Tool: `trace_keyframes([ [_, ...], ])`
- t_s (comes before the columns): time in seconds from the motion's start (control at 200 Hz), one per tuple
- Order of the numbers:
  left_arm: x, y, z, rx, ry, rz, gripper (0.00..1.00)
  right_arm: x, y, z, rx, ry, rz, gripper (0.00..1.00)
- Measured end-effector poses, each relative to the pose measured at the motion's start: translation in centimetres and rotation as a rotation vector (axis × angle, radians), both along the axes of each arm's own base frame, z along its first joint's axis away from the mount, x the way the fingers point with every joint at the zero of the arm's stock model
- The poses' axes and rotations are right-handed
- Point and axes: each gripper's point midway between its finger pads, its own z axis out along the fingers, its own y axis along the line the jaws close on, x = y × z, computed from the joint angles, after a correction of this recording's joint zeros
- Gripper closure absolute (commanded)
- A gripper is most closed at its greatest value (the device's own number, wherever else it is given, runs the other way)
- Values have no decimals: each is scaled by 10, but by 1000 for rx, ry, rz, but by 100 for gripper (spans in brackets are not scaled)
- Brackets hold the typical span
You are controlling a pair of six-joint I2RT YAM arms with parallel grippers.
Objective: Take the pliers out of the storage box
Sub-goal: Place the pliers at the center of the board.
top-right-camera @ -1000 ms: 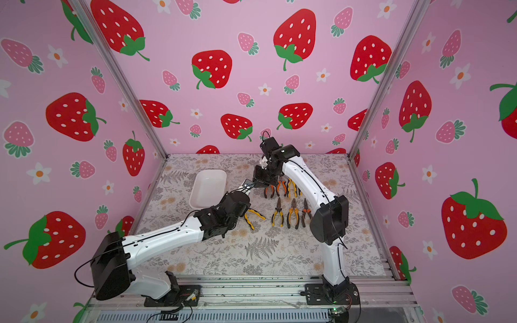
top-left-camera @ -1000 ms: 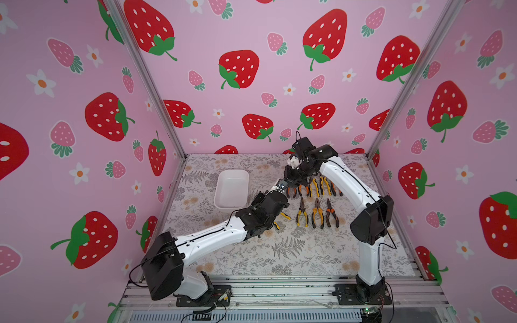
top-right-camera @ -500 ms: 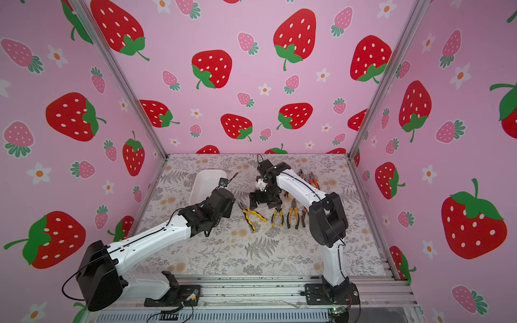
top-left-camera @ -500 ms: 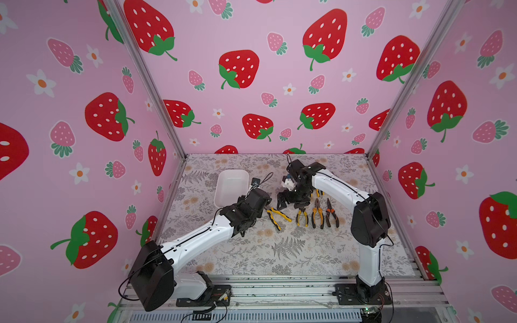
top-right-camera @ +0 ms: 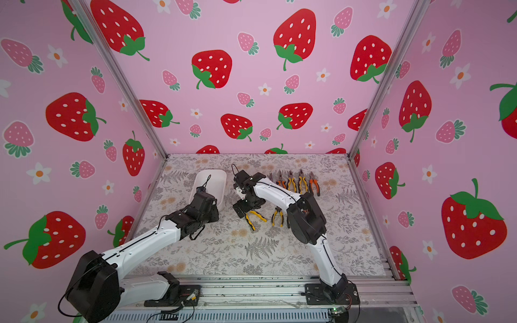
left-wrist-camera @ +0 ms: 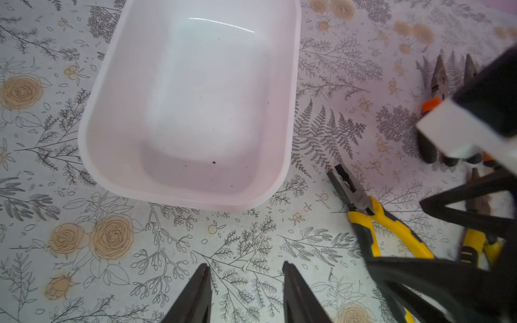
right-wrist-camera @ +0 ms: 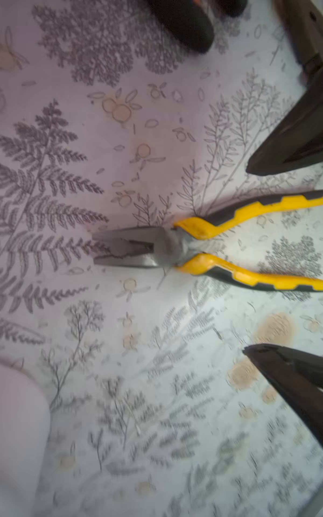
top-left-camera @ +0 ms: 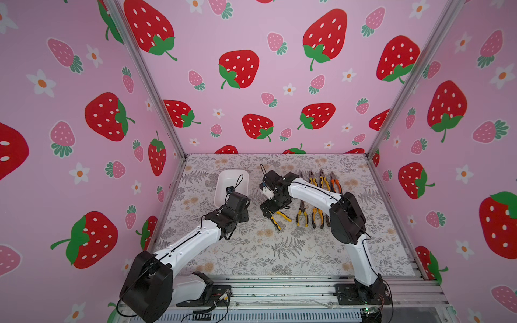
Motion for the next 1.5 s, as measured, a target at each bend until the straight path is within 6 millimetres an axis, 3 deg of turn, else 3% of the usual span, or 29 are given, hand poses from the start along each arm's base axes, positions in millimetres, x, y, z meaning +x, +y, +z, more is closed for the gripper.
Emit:
trace_keyframes([
  [0.19,-3,-2,-2,-19,1,-8,56,20,5,-29,-57,-21,12,2],
  [0.3,-3,-3,-3,-25,0,-12,56,24,5,-29,-62,-33,11,9],
  [0.365,-3,-3,-3,-27,-3,-12,56,25,4,-29,-70,-38,9,20],
  [0.485,-2,-4,-2,-32,-6,-15,56,26,2,-29,-79,-44,0,55],
  [0.54,-2,-5,-2,-36,-6,-17,56,25,2,-29,-79,-43,-8,63],
  [0.635,-2,-6,-2,-39,-7,-20,56,23,-1,-28,-76,-45,-30,84],
  [0.705,-2,-6,-2,-42,-6,-22,56,20,-4,-28,-77,-41,-50,92],
  [0.895,-2,-6,-2,-43,-5,-23,57,15,-16,-26,-98,-22,-173,92],
  [1.15,-2,-8,-6,-45,9,-30,57,-2,-48,-13,-114,46,-469,91],
  [1.346,-3,-10,-14,-40,35,-39,57,11,-65,7,-68,37,-612,91],
  [1.501,-3,-10,-14,-41,36,-40,57,19,-89,-2,-69,75,-701,92],
])
